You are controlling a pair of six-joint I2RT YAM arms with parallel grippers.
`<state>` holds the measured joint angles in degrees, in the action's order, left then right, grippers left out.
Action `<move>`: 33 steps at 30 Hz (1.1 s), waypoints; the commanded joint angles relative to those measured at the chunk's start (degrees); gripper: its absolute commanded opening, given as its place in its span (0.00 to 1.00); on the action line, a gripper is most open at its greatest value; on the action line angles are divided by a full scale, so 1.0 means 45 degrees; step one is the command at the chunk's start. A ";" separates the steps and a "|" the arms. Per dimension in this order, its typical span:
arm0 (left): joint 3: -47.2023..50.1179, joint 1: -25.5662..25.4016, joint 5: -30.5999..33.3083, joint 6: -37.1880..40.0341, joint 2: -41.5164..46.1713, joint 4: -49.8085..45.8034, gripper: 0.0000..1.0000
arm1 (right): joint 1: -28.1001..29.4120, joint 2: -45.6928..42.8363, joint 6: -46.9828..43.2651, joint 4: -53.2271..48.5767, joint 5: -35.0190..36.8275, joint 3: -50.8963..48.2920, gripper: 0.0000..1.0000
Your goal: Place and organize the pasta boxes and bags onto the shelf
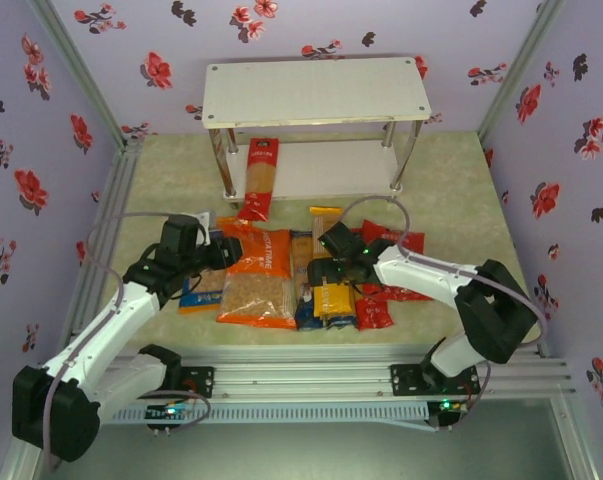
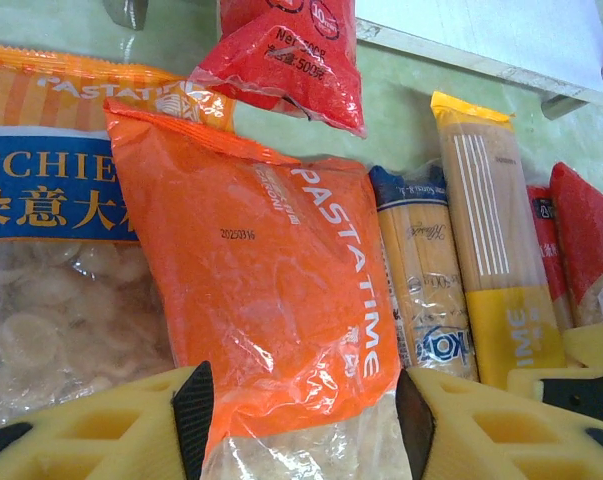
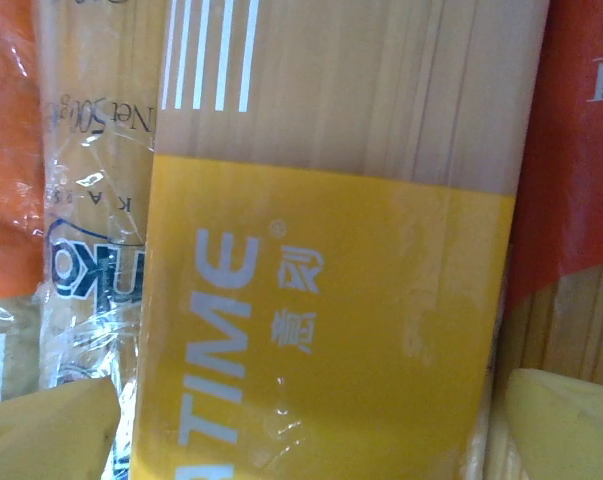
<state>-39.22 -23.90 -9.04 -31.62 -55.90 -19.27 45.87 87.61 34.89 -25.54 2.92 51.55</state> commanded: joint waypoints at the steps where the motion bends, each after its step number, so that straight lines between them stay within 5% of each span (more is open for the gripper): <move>1: 0.0176 -0.0060 -0.0107 -0.0142 -0.0155 0.0489 0.55 | 0.0192 0.0288 0.0258 -0.0362 0.0355 0.0557 0.99; 17: 0.0395 -0.0021 -0.0150 -0.0008 -0.0379 0.0883 0.56 | 0.0589 0.1873 0.0313 -0.1980 0.1189 0.1860 0.92; 33: 0.0719 0.0049 -0.0158 0.0034 -0.0005 0.0981 0.56 | 0.0590 0.1444 0.0517 -0.1963 0.0835 0.1879 0.33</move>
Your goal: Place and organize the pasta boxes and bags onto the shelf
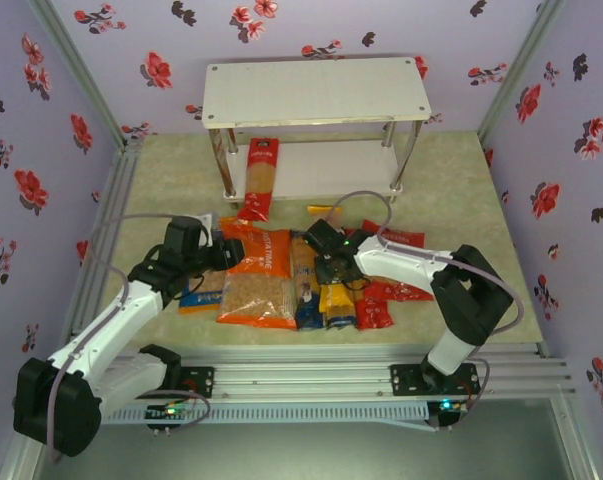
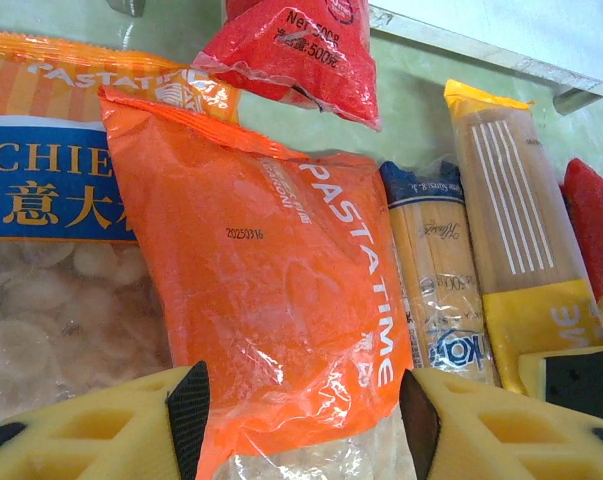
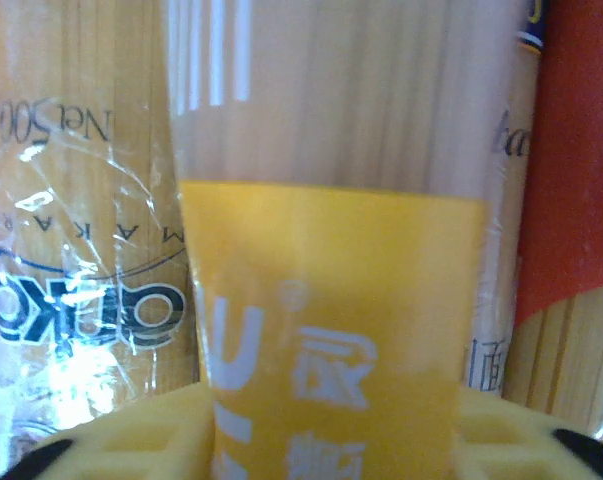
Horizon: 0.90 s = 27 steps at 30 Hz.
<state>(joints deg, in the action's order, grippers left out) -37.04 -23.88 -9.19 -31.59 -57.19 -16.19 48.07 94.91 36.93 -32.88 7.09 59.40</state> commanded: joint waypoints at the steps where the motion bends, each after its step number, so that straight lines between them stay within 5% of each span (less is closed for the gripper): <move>1: 0.0261 0.0045 -0.0110 0.0034 0.0291 0.0317 0.56 | 0.0113 -0.0283 0.0039 -0.0310 -0.0058 0.0125 0.27; 4: 0.0262 0.0064 -0.0126 0.0019 0.0267 0.0411 0.56 | 0.0103 -0.0615 0.0019 -0.0295 0.0115 0.0111 0.00; 16: 0.0175 -0.0028 -0.0360 0.0246 0.0052 0.0492 0.53 | -0.0053 -0.1463 -0.0749 -0.1276 0.1236 0.1542 0.00; 27: -0.0124 -0.0635 -0.0360 0.0400 -0.0382 0.0492 0.52 | -0.1586 -0.0567 -0.2351 -0.1269 0.1266 0.4084 0.00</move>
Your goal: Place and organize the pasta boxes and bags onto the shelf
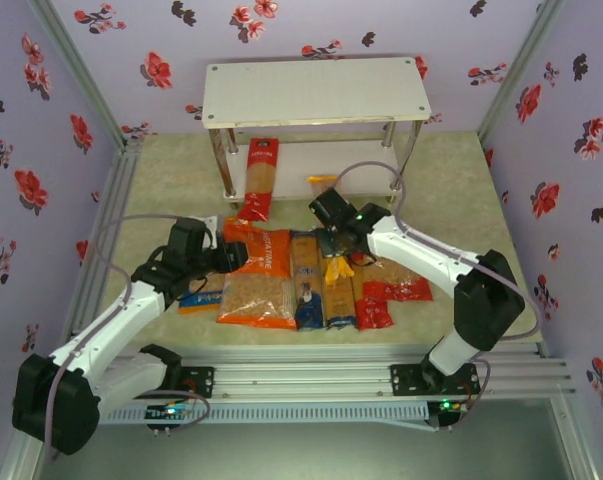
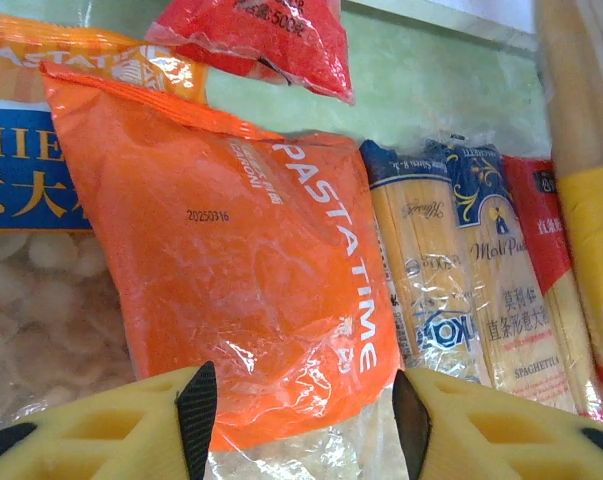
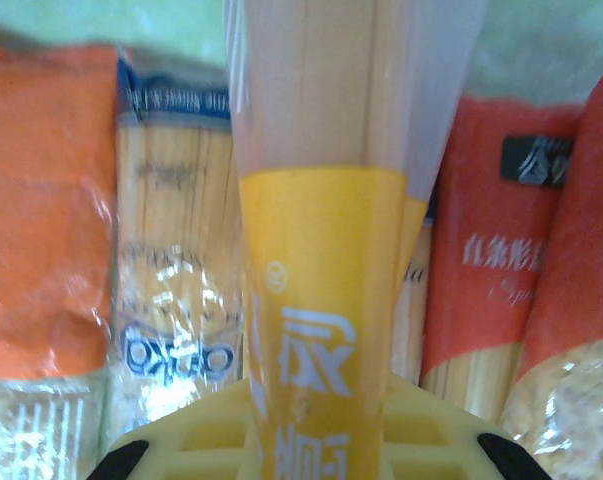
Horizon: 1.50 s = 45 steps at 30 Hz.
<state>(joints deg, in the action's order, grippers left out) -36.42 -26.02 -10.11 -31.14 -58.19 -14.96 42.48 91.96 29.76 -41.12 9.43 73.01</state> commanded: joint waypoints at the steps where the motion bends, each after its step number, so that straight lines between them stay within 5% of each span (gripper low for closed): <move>1: -0.0284 -0.0220 -0.0151 0.0298 -0.0219 0.0225 0.52 | -0.0475 0.0264 -0.0935 0.0619 0.0722 0.1329 0.00; 13: -0.0792 -0.1163 -0.0097 0.0305 -0.0944 0.0319 0.52 | -0.2091 0.3773 -0.2315 0.1021 0.0481 0.5080 0.00; 45: -0.1109 -0.1434 -0.0079 0.0474 -0.1115 -0.0073 0.53 | -0.2964 0.7446 -0.2516 0.2893 0.1628 0.8449 0.00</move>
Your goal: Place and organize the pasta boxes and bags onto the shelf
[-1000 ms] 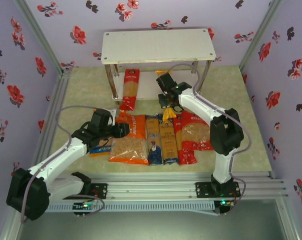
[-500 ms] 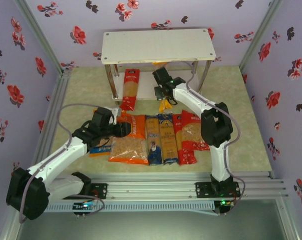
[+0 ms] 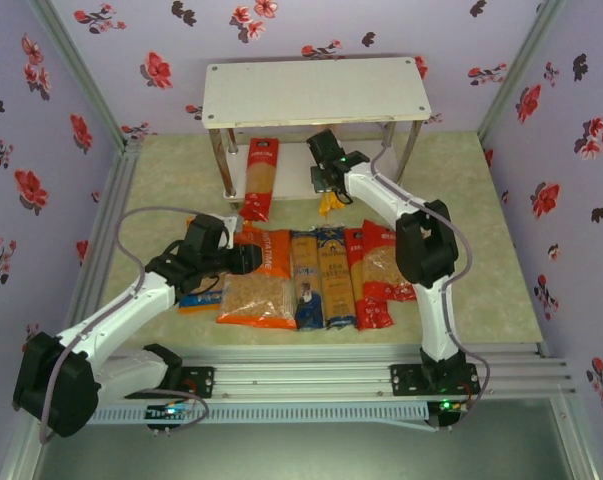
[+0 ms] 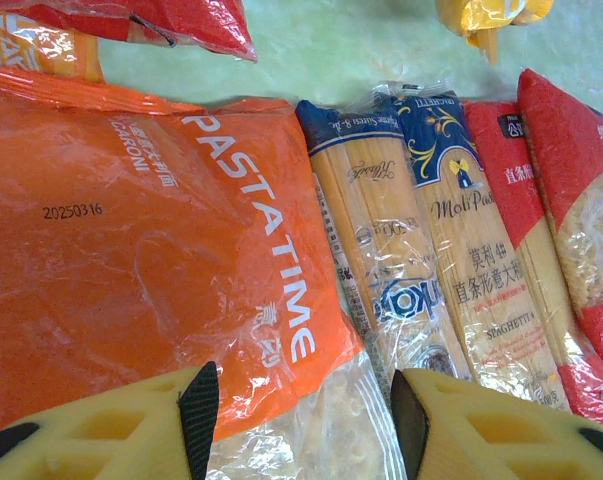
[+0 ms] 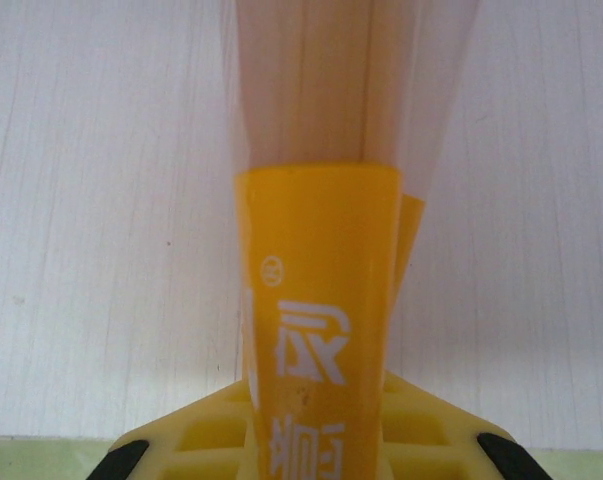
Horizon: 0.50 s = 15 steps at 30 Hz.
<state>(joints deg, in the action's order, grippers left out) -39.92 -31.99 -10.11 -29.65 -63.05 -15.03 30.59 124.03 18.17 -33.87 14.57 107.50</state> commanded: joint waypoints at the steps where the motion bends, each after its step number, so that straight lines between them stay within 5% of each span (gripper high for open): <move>1: -0.0311 -0.0119 -0.0078 0.0143 -0.0035 -0.0068 0.53 | -0.0366 0.0421 0.0055 0.1197 0.0377 0.0824 0.02; 11: -0.0289 -0.0162 -0.0058 0.0129 -0.0013 -0.0103 0.56 | -0.0528 0.0932 0.0597 0.1022 -0.0616 0.0837 0.46; 15: -0.0250 -0.0163 -0.0047 0.0119 0.0046 -0.0146 0.56 | -0.0528 0.0974 0.0745 0.0925 -0.0832 0.0723 0.55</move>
<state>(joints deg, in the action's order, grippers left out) -39.92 -32.32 -10.09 -29.65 -63.05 -15.25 28.47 127.63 20.32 -31.03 11.77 109.45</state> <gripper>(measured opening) 0.558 0.529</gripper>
